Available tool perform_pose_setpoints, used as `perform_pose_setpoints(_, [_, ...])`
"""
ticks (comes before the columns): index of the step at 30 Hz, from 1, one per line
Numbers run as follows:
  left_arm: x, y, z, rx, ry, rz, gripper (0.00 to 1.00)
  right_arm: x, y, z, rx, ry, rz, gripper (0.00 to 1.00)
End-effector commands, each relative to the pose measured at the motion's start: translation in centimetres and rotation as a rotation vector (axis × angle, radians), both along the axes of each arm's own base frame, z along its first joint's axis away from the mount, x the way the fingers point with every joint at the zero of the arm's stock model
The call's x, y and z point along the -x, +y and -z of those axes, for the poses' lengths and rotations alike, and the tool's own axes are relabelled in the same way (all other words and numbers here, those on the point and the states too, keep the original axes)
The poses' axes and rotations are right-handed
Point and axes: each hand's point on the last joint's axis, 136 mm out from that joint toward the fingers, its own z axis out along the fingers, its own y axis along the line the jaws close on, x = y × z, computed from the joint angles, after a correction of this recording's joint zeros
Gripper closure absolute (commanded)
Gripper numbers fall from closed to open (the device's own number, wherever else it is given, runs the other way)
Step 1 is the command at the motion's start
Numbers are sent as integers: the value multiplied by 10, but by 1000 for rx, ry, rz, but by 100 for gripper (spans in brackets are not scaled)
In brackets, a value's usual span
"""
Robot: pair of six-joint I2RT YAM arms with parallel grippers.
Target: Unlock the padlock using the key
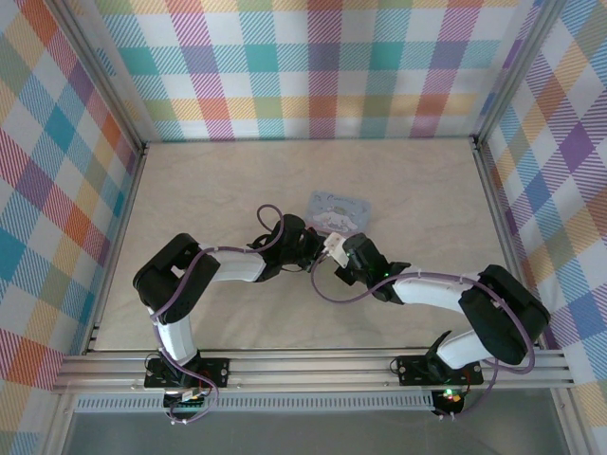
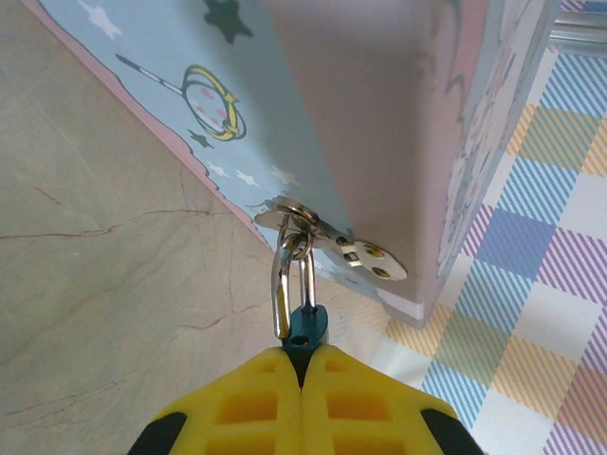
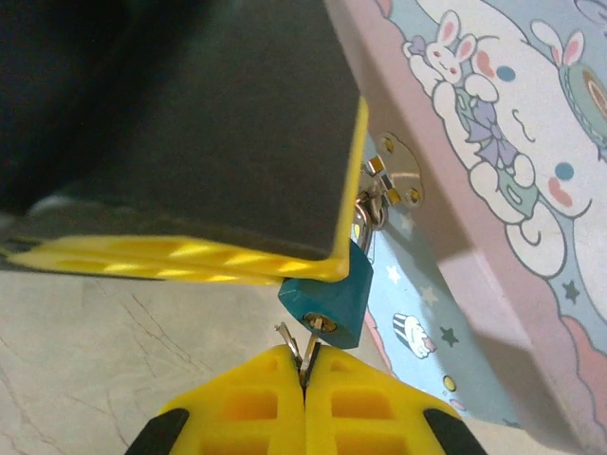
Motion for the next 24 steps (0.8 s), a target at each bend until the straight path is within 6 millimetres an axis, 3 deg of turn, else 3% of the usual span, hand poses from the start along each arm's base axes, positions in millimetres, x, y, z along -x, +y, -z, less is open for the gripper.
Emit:
perform_pose_setpoints(1, [7, -7, 0, 1, -8, 38, 91, -4, 21, -24, -251, 14, 55, 98])
perform_pose_setpoints(8, [8, -1, 2, -16, -5, 32, 69, 5, 8, 4, -376, 163, 163, 99])
perform_pose_setpoints(16, [4, 19, -7, -65, -31, 7, 49, 9, -2, 17, -462, 244, 206, 99])
perform_pose_setpoints(24, [-5, 46, -16, -121, -63, -20, 42, 11, -14, 21, -531, 316, 250, 98])
